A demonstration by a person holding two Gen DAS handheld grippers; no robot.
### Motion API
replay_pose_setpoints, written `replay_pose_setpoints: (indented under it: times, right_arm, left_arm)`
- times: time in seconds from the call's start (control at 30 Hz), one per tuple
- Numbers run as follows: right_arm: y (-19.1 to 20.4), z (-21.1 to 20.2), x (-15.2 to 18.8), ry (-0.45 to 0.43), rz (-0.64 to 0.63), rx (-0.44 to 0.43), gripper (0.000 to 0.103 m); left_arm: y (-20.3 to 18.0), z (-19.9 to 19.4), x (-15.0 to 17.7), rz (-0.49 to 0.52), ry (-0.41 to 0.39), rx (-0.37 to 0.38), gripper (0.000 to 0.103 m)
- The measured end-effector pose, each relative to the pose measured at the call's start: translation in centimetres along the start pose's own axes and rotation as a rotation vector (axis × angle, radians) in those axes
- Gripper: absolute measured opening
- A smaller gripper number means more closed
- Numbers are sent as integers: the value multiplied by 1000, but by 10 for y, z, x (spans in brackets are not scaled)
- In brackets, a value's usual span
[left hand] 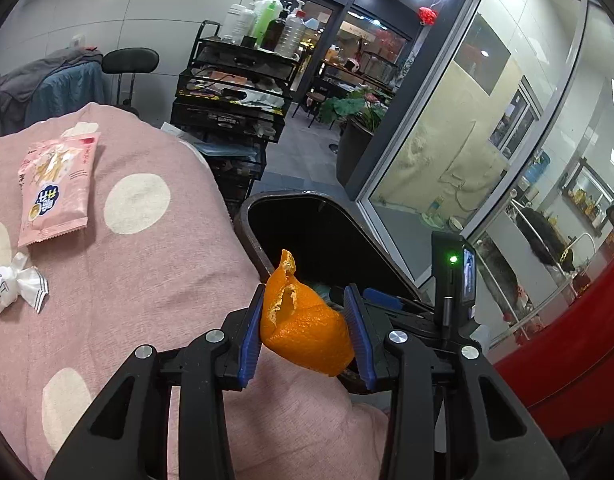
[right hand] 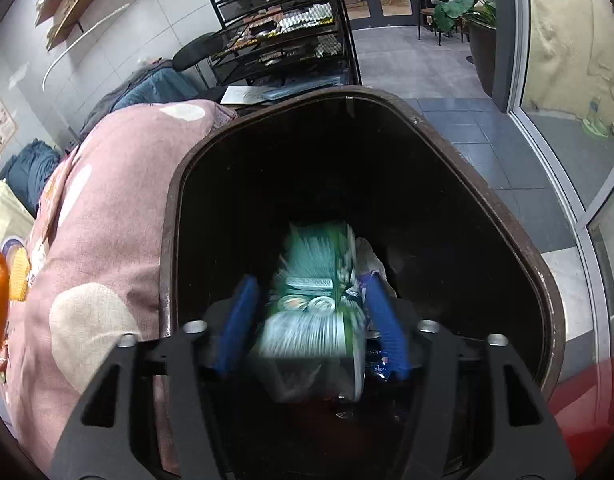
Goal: Collect trash
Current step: 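Carry the green carton into the bin and open the right gripper while the left carries the orange peel, then drop the orange peel into the bin with the left gripper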
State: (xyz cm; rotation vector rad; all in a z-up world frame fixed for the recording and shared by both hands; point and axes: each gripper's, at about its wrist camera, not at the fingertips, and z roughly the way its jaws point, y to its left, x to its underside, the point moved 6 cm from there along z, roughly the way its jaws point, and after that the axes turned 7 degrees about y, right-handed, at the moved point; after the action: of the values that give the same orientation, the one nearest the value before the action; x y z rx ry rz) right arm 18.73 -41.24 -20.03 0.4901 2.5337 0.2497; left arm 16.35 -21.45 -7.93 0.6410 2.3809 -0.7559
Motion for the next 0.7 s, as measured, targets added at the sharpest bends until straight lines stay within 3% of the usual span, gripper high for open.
replay_pose_setpoints:
  times: [0.17,0.5,0.7]
  right_arm:
    - [-4,-23,-2,-100,-5,9,70]
    - [-13,-83,-7,-326,52,60,88]
    - [-33,-104,-11,-386,135,92,91]
  left_arm:
    - [-9,13,-5,20,23,9,39]
    - [-31,44,-22,63,72,32,39]
    - [-41,61,-26,94,103,21,39]
